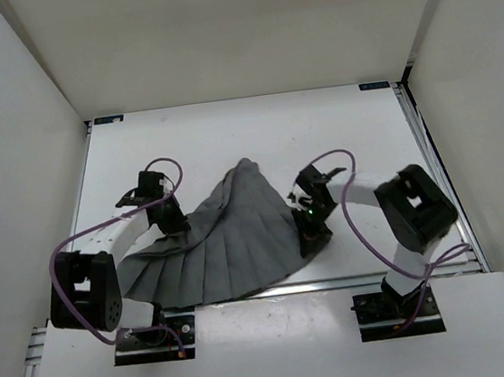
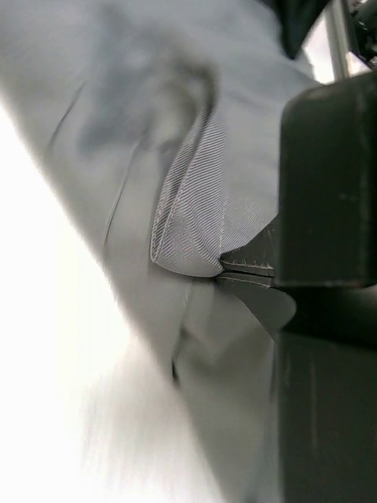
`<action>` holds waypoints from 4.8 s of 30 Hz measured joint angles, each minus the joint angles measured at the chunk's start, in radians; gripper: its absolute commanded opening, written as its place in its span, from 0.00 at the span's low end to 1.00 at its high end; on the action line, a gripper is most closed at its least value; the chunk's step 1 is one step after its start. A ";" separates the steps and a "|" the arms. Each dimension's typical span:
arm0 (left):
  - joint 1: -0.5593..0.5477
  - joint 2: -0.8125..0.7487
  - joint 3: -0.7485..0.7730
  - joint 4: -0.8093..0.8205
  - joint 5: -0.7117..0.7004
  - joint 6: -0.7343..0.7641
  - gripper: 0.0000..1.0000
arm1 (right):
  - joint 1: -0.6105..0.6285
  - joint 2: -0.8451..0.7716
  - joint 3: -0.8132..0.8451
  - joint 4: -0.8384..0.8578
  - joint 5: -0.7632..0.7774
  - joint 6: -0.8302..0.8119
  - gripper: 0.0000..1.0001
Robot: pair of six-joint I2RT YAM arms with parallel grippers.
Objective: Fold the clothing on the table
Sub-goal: Flatten the skirt out
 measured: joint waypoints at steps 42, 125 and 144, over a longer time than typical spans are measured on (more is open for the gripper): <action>-0.027 0.570 0.620 -0.059 -0.092 0.032 0.00 | -0.353 0.319 0.491 0.428 -0.147 -0.061 0.51; 0.071 0.331 0.712 0.357 0.504 -0.270 0.00 | -0.410 -0.007 1.048 0.011 -0.062 -0.019 0.00; 0.053 -0.282 0.550 0.272 0.589 -0.242 0.00 | -0.356 -0.825 0.533 -0.055 0.129 -0.106 0.00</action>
